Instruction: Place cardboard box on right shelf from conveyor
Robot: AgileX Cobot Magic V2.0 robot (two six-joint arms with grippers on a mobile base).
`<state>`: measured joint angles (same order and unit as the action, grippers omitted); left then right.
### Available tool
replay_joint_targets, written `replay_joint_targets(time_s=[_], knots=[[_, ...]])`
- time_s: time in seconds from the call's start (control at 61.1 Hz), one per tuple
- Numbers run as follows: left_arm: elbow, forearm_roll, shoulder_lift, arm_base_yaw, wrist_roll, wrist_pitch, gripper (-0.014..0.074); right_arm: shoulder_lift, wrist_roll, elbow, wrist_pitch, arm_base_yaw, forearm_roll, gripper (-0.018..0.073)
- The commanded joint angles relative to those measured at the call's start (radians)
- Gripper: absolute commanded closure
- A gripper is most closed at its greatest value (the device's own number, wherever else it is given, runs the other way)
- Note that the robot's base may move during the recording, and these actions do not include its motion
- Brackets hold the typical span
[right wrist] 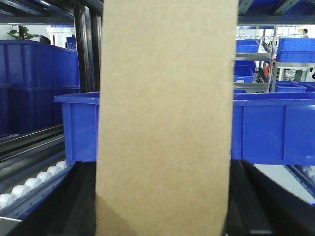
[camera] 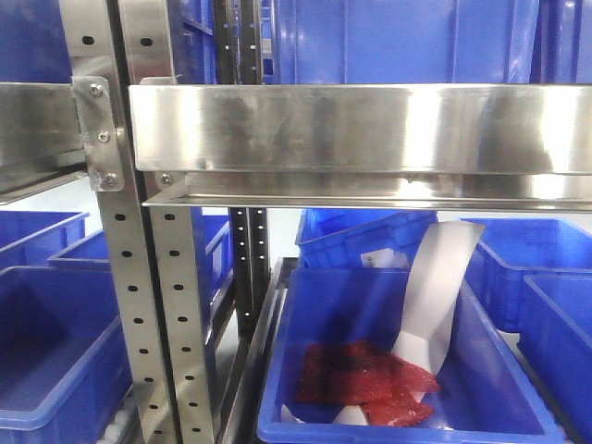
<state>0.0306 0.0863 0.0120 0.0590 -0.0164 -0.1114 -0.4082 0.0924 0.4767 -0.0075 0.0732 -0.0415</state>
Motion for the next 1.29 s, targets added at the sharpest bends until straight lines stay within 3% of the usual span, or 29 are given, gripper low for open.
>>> replay_joint_targets(time_s=[0.0, 0.245, 0.507, 0.687, 0.867, 1.096, 1.276], knots=[[-0.003, 0.005, 0.008, 0.003, 0.005, 0.081, 0.0715, -0.006, -0.008, 0.034, -0.111, -0.004, -0.008, 0.0184], [-0.003, 0.005, 0.008, 0.003, 0.005, 0.081, 0.0715, -0.07, -0.008, 0.049, -0.11, -0.003, -0.008, 0.0184], [-0.003, 0.005, 0.008, 0.003, 0.005, 0.081, 0.0715, -0.238, -0.008, 0.207, -0.097, 0.005, -0.011, 0.0184], [-0.003, 0.005, 0.008, 0.003, 0.005, 0.081, 0.0715, -0.378, -0.008, 0.367, 0.034, 0.005, -0.064, 0.0184], [-0.003, 0.005, 0.008, 0.003, 0.005, 0.081, 0.0715, -0.513, -0.015, 0.481, 0.119, 0.005, -0.304, 0.0184], [-0.003, 0.005, 0.008, 0.003, 0.005, 0.081, 0.0715, -0.591, -0.015, 0.496, 0.062, 0.005, -0.758, 0.0184], [-0.003, 0.005, 0.008, 0.003, 0.005, 0.081, 0.0715, -0.636, -0.015, 0.495, -0.026, 0.005, -0.949, 0.0184]])
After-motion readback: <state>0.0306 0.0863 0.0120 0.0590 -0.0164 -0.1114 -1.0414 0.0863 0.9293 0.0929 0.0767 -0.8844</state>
